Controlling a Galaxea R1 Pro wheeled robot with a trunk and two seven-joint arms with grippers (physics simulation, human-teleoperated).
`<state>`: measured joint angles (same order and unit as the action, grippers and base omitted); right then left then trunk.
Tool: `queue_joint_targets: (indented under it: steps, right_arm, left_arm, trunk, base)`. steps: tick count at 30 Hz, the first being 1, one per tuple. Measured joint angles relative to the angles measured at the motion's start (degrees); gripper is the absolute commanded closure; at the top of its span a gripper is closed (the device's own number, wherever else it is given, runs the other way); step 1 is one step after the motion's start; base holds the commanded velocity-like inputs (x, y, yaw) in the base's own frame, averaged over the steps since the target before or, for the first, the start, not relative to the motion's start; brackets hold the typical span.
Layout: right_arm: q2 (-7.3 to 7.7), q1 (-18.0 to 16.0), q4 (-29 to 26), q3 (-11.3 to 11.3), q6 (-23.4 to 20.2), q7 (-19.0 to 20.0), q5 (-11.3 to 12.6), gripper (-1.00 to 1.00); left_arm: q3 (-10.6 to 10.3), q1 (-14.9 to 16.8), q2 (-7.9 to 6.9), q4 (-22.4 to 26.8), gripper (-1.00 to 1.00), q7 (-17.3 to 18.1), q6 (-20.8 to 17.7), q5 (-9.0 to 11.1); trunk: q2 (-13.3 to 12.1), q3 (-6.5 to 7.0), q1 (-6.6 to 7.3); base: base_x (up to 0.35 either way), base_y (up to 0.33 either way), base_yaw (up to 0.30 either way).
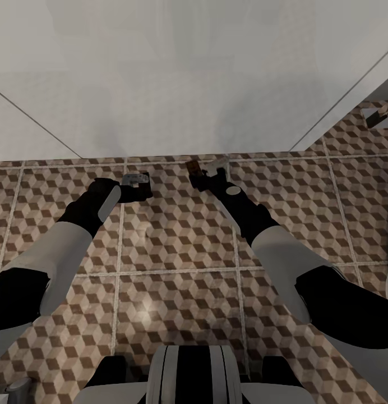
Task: Take the four mousetraps from the cabinet in the bathroom and place them on the bathroom floor. Make sure all four end up on the same floor surface, and ensure that at least two of them are either under or directly next to the same bathroom sink.
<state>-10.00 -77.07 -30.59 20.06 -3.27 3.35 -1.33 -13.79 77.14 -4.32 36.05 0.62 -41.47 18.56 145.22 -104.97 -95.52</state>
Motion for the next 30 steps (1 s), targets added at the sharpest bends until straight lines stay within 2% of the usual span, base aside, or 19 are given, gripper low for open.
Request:
queue_joint_targets:
  steps: [18,22,30]
  right_arm:
    - [0.00,0.00,0.23,0.00,-0.02,-0.14,0.00,1.00]
    - [0.00,0.00,0.43,0.00,-0.67,-1.29,-0.21,1.00]
    - [0.00,0.00,4.72,-0.11,-0.96,-2.82,-0.36,1.00]
  left_arm:
    - [0.00,0.00,-0.01,0.02,1.00,0.00,0.00,0.00]
    - [0.00,0.00,0.00,0.01,1.00,0.00,0.00,0.00]
    - [-0.01,0.00,0.01,0.38,1.00,0.00,0.00,0.00]
  trunk:
    - [0.00,0.00,0.00]
    - [0.00,0.00,0.00]
    - [0.00,0.00,0.00]
  base:
    - [0.000,0.000,0.000]
    - [0.000,0.000,0.000]
    - [0.000,0.000,0.000]
